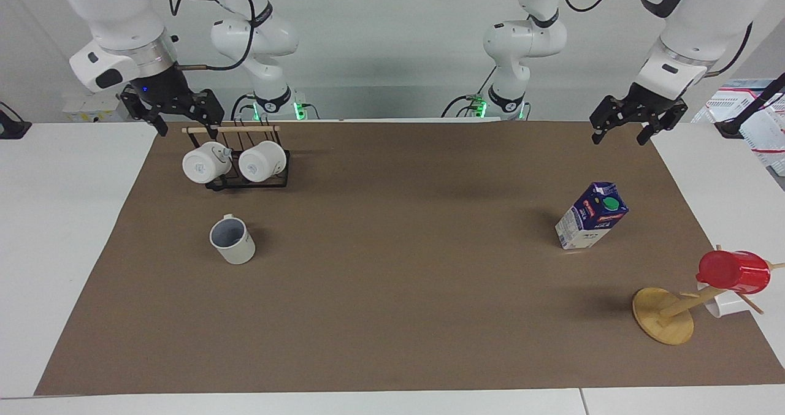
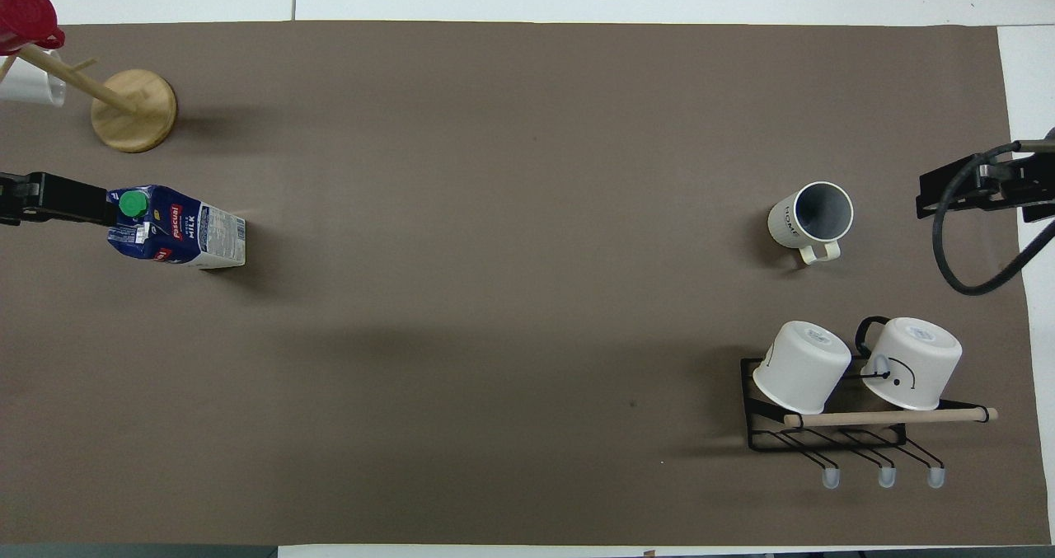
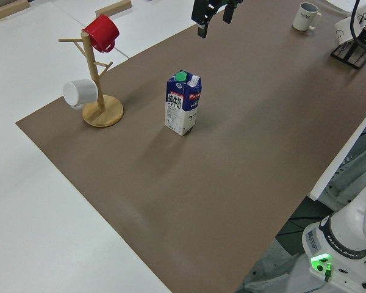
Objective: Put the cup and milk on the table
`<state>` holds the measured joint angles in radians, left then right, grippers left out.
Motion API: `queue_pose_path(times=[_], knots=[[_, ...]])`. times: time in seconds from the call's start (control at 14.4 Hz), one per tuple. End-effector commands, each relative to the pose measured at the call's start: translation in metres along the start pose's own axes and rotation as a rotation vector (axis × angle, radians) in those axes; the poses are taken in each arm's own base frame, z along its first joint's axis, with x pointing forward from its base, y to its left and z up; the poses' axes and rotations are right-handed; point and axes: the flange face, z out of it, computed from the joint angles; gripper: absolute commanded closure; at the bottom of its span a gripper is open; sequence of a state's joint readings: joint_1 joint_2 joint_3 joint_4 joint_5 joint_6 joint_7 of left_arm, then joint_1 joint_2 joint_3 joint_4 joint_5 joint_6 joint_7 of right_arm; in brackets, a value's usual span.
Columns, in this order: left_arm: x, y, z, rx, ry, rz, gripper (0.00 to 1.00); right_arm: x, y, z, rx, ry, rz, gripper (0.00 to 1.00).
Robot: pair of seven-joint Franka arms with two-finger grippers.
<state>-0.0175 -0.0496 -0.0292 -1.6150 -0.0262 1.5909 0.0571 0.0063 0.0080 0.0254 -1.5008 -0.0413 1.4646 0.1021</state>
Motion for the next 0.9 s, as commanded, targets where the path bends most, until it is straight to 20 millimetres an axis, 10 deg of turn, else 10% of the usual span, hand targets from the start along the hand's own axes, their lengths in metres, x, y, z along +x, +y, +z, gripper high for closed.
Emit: queue_pose_path(times=[0.0, 0.83], knots=[[-0.014, -0.003, -0.008, 0.013, 0.006, 0.001, 0.0, 0.001, 0.001, -0.001, -0.004, 0.002, -0.015, 0.0], [-0.011, -0.001, -0.005, 0.015, 0.018, 0.021, 0.0, 0.0, 0.015, 0.019, -0.002, 0.016, -0.017, 0.0]])
